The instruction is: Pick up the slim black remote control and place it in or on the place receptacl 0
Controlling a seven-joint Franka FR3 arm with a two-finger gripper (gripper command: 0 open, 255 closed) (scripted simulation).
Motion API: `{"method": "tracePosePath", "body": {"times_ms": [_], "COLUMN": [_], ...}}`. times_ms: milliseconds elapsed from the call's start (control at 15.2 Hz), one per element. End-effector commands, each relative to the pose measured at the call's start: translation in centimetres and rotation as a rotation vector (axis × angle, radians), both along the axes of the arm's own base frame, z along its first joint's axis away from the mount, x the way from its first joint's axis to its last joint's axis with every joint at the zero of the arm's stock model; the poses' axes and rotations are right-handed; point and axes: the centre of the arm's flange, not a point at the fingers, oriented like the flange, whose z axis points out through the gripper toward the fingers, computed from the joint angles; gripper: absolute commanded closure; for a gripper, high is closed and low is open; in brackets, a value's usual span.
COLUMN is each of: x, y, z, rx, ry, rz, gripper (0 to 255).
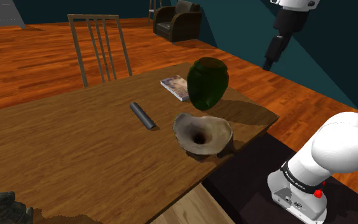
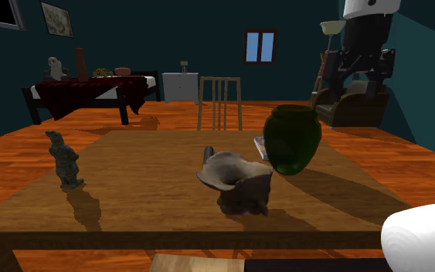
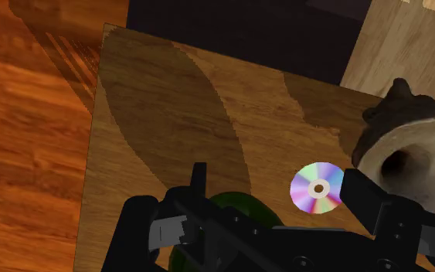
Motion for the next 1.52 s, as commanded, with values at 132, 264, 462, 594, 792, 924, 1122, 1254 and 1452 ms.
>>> {"method": "tracePosePath", "body": {"times_ms": [132,264,462,594,792,924,1122,1254,1452], "x": [1.3,2.7,4.8,6.2,8.4,9.9,12.2,13.7,16.1], "y": [1.9,3.9,6.7,8.5,11.3,13.1,15.8,17.5,20.1], "z": [-1.2,-2.5,-4.3,-5.6,-7.4,-8.7,-10.5,-11.8,-13.6], "rx": [-0.002,-0.005,-0.008,-0.011,-0.014,-0.017,-0.020,-0.023,-0.027], "ry": [-0.002,-0.004,-0.007,-0.010,-0.013,-0.015,-0.018,-0.020,-0.023], "rz": [-0.013,-0.027,-0.047,-0.061,-0.081,-0.094,-0.114,-0.128,-0.148], "gripper": [0,0,0,0,0,0,0,0,0]}}
